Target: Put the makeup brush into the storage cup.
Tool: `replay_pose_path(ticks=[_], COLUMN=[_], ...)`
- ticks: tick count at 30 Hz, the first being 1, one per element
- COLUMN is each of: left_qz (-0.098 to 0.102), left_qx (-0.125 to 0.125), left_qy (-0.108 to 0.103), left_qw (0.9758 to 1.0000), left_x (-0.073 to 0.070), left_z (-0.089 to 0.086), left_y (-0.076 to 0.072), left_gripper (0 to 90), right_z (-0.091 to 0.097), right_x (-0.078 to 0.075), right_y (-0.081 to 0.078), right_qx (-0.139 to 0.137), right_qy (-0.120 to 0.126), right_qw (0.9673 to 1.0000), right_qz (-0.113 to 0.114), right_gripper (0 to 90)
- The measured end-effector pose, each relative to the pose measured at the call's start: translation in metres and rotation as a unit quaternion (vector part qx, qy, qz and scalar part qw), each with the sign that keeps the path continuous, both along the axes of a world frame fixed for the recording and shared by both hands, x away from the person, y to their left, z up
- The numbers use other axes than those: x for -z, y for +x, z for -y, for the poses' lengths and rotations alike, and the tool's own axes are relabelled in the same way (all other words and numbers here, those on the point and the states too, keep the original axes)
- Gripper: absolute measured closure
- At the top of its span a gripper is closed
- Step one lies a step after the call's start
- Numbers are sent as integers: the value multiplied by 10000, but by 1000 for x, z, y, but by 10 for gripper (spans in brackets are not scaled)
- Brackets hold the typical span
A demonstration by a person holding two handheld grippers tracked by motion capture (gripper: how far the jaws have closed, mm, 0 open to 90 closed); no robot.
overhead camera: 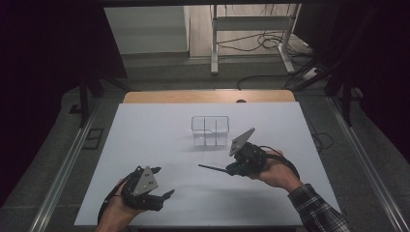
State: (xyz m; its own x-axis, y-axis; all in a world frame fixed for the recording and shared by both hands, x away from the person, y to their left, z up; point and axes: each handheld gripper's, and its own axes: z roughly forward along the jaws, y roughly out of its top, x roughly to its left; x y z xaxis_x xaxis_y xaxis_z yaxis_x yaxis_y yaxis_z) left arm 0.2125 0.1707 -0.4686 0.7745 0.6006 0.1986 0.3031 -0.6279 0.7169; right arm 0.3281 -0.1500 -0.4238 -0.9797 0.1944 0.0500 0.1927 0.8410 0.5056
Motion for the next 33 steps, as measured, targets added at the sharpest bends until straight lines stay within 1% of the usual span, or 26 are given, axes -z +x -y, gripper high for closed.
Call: replay_pose_path(ticks=[1, 4, 8, 10, 11, 13, 15, 18, 20, 23, 24, 30, 32, 33], left_qz=[-6, 24, 43, 59, 76, 96, 122, 206, 230, 252, 253, 261, 244, 235], left_qx=[22, 186, 374, 496, 529, 678, 760, 921, 1000, 1139, 1179, 1352, 1386, 1380], left_qy=[-29, 66, 141, 206, 231, 288, 365, 537, 581, 630, 634, 678, 694, 667], left_qw=[10000, 9998, 9992, 9985, 9983, 9972, 9964, 9941, 9930, 9912, 9907, 9881, 9876, 9879], left_x=[0, -2, -3, -3, -3, -4, -4, -3, -3, -3, -2, -1, -1, -1], left_z=[3, 11, 21, 27, 29, 38, 43, 53, 59, 65, 67, 74, 75, 76], left_y=[1, 7, 13, 17, 18, 22, 24, 28, 30, 33, 34, 37, 37, 37], left_gripper=[212, 231, 273, 296, 306, 329, 345, 362, 379, 411, 421, 508, 543, 566], right_z=[-1, -2, -5, -5, -6, -7, -9, -10, -12, -15, -16, -21, -23, -23], right_x=[0, -1, 0, 0, 0, 1, 1, 1, 1, 1, 1, 0, 0, 0], right_y=[-1, -4, -7, -8, -9, -10, -12, -13, -15, -16, -17, -19, -20, -20], right_qx=[-49, -82, -152, -209, -216, -254, -284, -343, -394, -445, -458, -593, -604, -593], right_qy=[2, 0, -10, -13, -10, -12, 2, 2, 22, 3, 2, -31, -27, -23], right_qw=[10000, 10000, 9999, 9998, 9997, 9997, 9996, 9994, 9991, 9990, 9989, 9982, 9981, 9981], right_qz=[10, -11, -45, -30, -61, -56, -75, -85, -132, -109, -134, -120, -112, -141], right_gripper=[831, 831, 831, 831, 831, 831, 831, 831, 831, 831, 831, 831, 831, 831])
